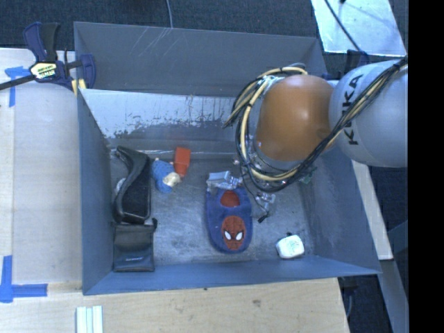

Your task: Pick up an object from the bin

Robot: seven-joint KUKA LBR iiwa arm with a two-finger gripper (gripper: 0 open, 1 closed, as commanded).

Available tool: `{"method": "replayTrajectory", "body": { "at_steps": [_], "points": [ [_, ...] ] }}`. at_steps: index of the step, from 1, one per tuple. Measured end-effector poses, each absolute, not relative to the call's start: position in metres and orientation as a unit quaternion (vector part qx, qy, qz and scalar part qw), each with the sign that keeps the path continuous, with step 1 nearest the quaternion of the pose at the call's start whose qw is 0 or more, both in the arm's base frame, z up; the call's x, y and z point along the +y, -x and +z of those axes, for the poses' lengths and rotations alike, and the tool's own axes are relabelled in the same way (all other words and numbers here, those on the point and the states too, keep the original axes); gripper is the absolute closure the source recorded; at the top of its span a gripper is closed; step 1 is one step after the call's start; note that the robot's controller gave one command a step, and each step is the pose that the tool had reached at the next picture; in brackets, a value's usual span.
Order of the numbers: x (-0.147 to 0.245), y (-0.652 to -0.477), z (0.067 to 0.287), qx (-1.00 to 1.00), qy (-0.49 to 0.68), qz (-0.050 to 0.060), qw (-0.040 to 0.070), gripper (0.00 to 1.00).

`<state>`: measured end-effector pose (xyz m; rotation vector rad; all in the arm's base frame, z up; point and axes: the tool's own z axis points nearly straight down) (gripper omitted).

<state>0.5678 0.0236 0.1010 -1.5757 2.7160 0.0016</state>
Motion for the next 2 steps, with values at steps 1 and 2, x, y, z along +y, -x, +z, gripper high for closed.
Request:
{"method": "replayTrajectory", "body": {
  "at_steps": [1,2],
  "points": [
    [0.025,-0.551,0.114,0.751,0.661,0.001,-0.001,0.00],
    [0.045,-0.546,0.071,0.583,0.812,0.000,0.002,0.00]
  ]
}}
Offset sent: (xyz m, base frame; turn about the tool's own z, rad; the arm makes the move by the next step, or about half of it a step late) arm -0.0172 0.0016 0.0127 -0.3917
